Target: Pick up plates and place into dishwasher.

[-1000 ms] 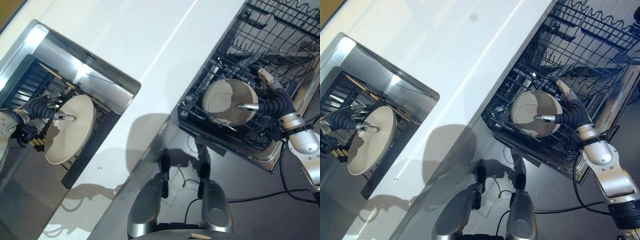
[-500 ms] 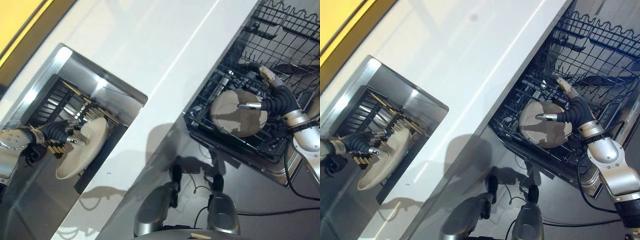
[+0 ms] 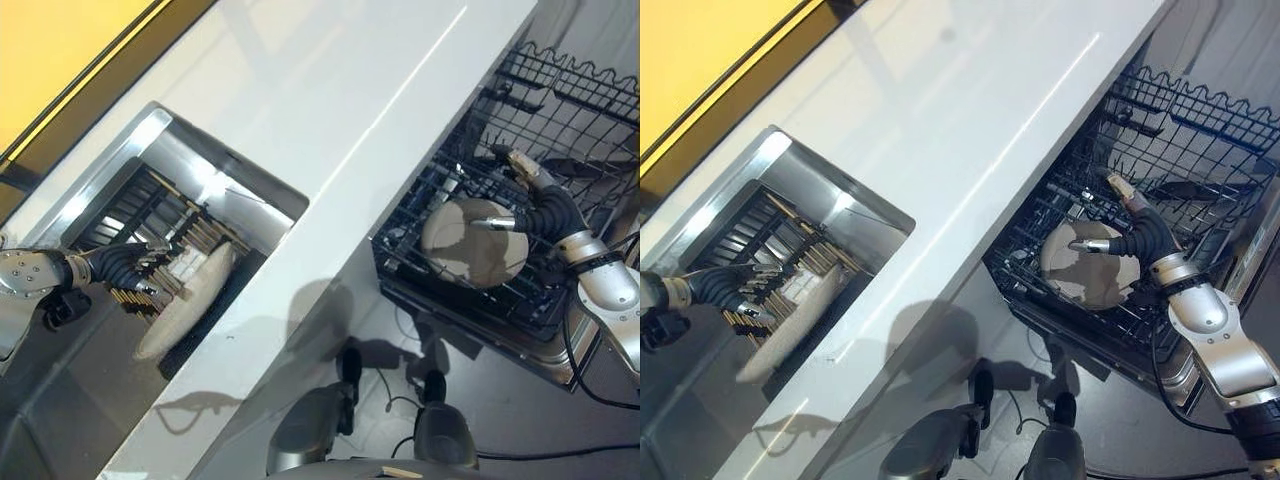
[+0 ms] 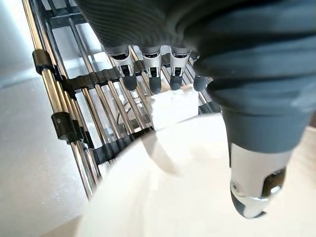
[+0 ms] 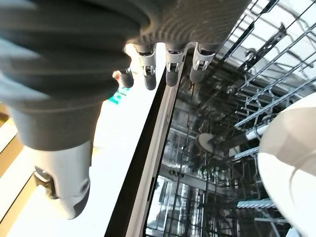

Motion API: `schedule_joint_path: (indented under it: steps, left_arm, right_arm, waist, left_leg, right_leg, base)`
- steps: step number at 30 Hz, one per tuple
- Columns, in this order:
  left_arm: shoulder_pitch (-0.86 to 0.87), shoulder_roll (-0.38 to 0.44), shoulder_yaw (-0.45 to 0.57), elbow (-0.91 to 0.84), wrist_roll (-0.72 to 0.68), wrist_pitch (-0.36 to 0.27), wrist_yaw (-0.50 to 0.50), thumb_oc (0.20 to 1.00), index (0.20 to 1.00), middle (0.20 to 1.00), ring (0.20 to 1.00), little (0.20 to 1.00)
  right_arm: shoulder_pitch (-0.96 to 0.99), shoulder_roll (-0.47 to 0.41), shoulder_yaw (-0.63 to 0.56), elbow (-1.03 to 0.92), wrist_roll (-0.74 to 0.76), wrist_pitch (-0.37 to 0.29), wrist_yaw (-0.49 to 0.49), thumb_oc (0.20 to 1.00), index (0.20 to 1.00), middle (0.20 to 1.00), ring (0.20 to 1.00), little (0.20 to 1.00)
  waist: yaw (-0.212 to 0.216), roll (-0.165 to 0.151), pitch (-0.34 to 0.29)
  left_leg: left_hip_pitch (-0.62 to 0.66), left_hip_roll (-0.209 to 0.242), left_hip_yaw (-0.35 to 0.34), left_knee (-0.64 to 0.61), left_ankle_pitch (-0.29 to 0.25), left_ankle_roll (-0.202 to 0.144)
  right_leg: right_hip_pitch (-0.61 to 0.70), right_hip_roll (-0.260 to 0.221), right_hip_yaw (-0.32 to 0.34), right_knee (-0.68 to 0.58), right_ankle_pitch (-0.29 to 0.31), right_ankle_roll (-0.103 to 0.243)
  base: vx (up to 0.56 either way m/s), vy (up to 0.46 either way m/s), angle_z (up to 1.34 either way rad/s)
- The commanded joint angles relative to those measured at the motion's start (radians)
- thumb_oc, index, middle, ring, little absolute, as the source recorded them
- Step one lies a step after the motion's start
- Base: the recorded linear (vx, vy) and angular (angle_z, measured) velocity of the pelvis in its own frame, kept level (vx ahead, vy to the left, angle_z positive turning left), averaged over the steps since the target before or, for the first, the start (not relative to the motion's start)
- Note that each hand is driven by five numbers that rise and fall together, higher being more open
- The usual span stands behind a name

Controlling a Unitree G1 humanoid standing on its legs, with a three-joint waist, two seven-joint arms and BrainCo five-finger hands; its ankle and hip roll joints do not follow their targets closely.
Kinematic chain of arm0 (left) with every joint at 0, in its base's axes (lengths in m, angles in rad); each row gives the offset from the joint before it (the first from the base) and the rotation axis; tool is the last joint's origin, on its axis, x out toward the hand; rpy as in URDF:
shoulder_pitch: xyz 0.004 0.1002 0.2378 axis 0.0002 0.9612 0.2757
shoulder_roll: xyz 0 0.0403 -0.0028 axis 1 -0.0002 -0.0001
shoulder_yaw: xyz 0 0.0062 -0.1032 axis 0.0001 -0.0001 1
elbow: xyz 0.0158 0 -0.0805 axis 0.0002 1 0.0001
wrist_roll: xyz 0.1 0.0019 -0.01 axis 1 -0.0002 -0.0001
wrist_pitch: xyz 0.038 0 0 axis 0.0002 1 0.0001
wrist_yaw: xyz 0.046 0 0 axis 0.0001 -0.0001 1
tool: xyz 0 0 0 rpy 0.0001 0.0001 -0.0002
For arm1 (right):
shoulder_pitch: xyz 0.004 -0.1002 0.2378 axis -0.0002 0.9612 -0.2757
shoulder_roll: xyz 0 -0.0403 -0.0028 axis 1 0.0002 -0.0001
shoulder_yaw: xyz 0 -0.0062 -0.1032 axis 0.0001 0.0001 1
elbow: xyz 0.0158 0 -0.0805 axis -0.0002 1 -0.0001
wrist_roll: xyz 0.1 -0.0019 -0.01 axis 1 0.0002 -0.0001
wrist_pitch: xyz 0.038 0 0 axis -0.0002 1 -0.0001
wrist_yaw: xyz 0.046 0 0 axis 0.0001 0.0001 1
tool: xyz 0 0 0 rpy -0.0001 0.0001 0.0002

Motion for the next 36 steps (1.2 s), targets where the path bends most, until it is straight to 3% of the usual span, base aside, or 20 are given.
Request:
schedule_joint_path:
  steps: [1,7,9,10,11,12,15,17,18,19,20,23,25,29,33,36]
  left_arm:
    - [0.171,-0.113,-0.190,-0.244,-0.110,-0.031,-0.248,1.000,1.000,1.000,1.000,1.000]
    - [0.183,-0.099,-0.179,-0.252,-0.134,-0.051,-0.257,1.000,1.000,1.000,1.000,1.000]
    - [0.184,-0.099,-0.175,-0.258,-0.139,-0.053,-0.261,0.542,0.542,0.542,0.542,0.542]
    - [0.184,-0.099,-0.175,-0.260,-0.141,-0.052,-0.261,0.464,0.464,0.464,0.464,0.464]
    - [0.178,-0.104,-0.179,-0.264,-0.143,-0.048,-0.255,0.288,0.288,0.288,0.288,0.288]
    - [0.176,-0.105,-0.180,-0.266,-0.144,-0.046,-0.253,0.247,0.247,0.247,0.247,0.247]
    - [0.176,-0.106,-0.175,-0.269,-0.140,-0.044,-0.245,0.416,0.416,0.416,0.416,0.416]
    - [0.179,-0.107,-0.170,-0.272,-0.136,-0.043,-0.236,0.438,0.438,0.438,0.438,0.438]
    - [0.184,-0.107,-0.161,-0.274,-0.124,-0.048,-0.199,0.517,0.517,0.517,0.517,0.517]
    - [0.187,-0.107,-0.152,-0.274,-0.117,-0.049,-0.163,0.787,0.787,0.787,0.787,0.787]
    - [0.190,-0.109,-0.145,-0.274,-0.110,-0.047,-0.127,1.000,1.000,1.000,1.000,1.000]
    - [0.217,-0.117,-0.059,-0.225,0.035,-0.032,0.192,1.000,1.000,1.000,1.000,1.000]
    - [0.233,-0.116,0.065,-0.159,0.073,-0.010,0.410,1.000,1.000,1.000,1.000,1.000]
    - [0.319,-0.145,0.307,-0.137,0.078,-0.072,0.538,1.000,1.000,1.000,1.000,1.000]
    - [0.358,-0.187,0.395,-0.109,0.184,-0.133,0.680,1.000,1.000,1.000,1.000,1.000]
    - [0.373,-0.220,0.466,-0.094,0.258,-0.143,0.827,1.000,1.000,1.000,1.000,1.000]
  right_arm:
    - [-0.038,-0.024,0.008,-0.035,0.034,-0.062,-0.040,1.000,1.000,1.000,1.000,1.000]
    - [-0.036,-0.030,0.013,-0.046,0.045,-0.061,-0.059,1.000,1.000,1.000,1.000,1.000]
    - [-0.032,-0.029,0.011,-0.045,0.047,-0.066,-0.065,1.000,1.000,1.000,1.000,1.000]
    - [-0.032,-0.029,0.011,-0.043,0.047,-0.068,-0.066,1.000,1.000,1.000,1.000,1.000]
    - [-0.031,-0.028,0.012,-0.041,0.048,-0.073,-0.070,1.000,1.000,1.000,1.000,1.000]
    - [-0.031,-0.027,0.011,-0.041,0.048,-0.074,-0.072,1.000,1.000,1.000,1.000,1.000]
    - [-0.025,-0.026,0.006,-0.042,0.049,-0.076,-0.074,1.000,1.000,1.000,1.000,1.000]
    - [-0.018,-0.023,0.001,-0.042,0.047,-0.081,-0.073,1.000,1.000,1.000,1.000,1.000]
    - [-0.014,-0.020,0.000,-0.044,0.047,-0.081,-0.078,1.000,1.000,1.000,1.000,1.000]
    - [-0.010,-0.017,-0.001,-0.045,0.045,-0.083,-0.079,1.000,1.000,1.000,1.000,1.000]
    - [-0.007,-0.014,-0.002,-0.045,0.042,-0.085,-0.080,1.000,1.000,1.000,1.000,1.000]
    - [0.031,0.008,-0.028,-0.051,0.028,-0.090,-0.071,1.000,1.000,1.000,1.000,1.000]
    - [0.065,0.026,-0.062,-0.069,0.029,-0.075,-0.062,1.000,1.000,1.000,1.000,1.000]
    - [0.141,0.096,-0.146,-0.106,-0.008,-0.060,-0.035,1.000,1.000,1.000,1.000,1.000]
    - [0.135,0.138,-0.146,-0.085,-0.043,-0.067,-0.032,1.000,1.000,1.000,1.000,1.000]
    - [0.139,0.164,-0.143,-0.088,-0.059,-0.061,-0.030,1.000,1.000,1.000,1.000,1.000]
  waist:
    - [0.014,-0.036,-0.019]
    - [0.020,-0.047,-0.012]
    - [0.023,-0.052,-0.011]
    - [0.023,-0.053,-0.011]
    - [0.023,-0.056,-0.009]
    - [0.024,-0.058,-0.008]
    - [0.024,-0.060,-0.006]
    - [0.025,-0.061,-0.006]
    - [0.028,-0.062,-0.007]
    - [0.029,-0.063,-0.008]
    - [0.031,-0.063,-0.009]
    - [0.045,-0.064,-0.025]
    - [0.062,-0.069,-0.040]
    - [0.095,-0.075,-0.062]
    - [0.115,-0.080,-0.071]
    - [0.126,-0.088,-0.086]
  left_leg:
    - [-0.018,0.014,0.000,0.063,-0.059,-0.032]
    - [-0.026,0.018,-0.004,0.060,-0.055,-0.031]
    - [-0.029,0.018,-0.006,0.061,-0.055,-0.029]
    - [-0.030,0.018,-0.006,0.061,-0.055,-0.029]
    - [-0.033,0.018,-0.006,0.062,-0.055,-0.028]
    - [-0.034,0.018,-0.007,0.062,-0.056,-0.027]
    - [-0.039,0.017,-0.008,0.064,-0.056,-0.025]
    - [-0.039,0.017,-0.009,0.063,-0.055,-0.025]
    - [-0.039,0.017,-0.010,0.061,-0.054,-0.023]
    - [-0.039,0.017,-0.011,0.060,-0.053,-0.023]
    - [-0.038,0.016,-0.011,0.059,-0.053,-0.023]
    - [-0.034,0.015,-0.018,0.055,-0.050,-0.021]
    - [-0.027,0.012,-0.029,0.049,-0.050,-0.019]
    - [-0.029,0.008,-0.053,0.045,-0.048,-0.016]
    - [-0.029,0.006,-0.074,0.039,-0.042,-0.017]
    - [-0.020,0.009,-0.083,0.027,-0.040,-0.021]
  right_leg:
    - [-0.046,0.000,0.016,0.038,0.012,0.002]
    - [-0.049,0.003,0.012,0.033,0.019,0.005]
    - [-0.050,0.004,0.011,0.031,0.021,0.005]
    - [-0.050,0.004,0.011,0.031,0.022,0.005]
    - [-0.052,0.004,0.011,0.030,0.023,0.006]
    - [-0.052,0.004,0.011,0.030,0.024,0.006]
    - [-0.054,0.005,0.013,0.027,0.027,0.006]
    - [-0.054,0.005,0.014,0.025,0.029,0.007]
    - [-0.054,0.006,0.013,0.023,0.030,0.008]
    - [-0.054,0.006,0.013,0.022,0.031,0.008]
    - [-0.053,0.006,0.012,0.021,0.031,0.008]
    - [-0.044,0.006,0.007,0.013,0.032,0.008]
    - [-0.034,0.003,-0.004,0.012,0.026,0.011]
    - [-0.025,0.005,-0.025,0.010,0.017,0.008]
    - [-0.018,0.008,-0.037,0.009,0.012,0.003]
    - [-0.009,0.012,-0.041,0.008,0.003,-0.002]
  base:
    - [-0.01,-0.028,0.03]
    - [0.00,0.000,0.00]
    - [0.00,0.000,0.00]
    - [0.00,0.000,0.00]
    - [0.00,0.000,0.00]
    - [0.00,0.000,0.00]
    - [0.00,0.000,0.00]
    - [0.00,0.000,0.00]
    - [0.00,0.000,0.00]
    - [0.00,0.000,0.00]
    - [0.00,0.000,0.00]
    - [0.01,-0.008,0.04]
    - [0.04,-0.036,0.10]
    - [0.01,-0.058,0.05]
    - [-0.02,-0.024,0.07]
    - [0.00,-0.016,0.02]
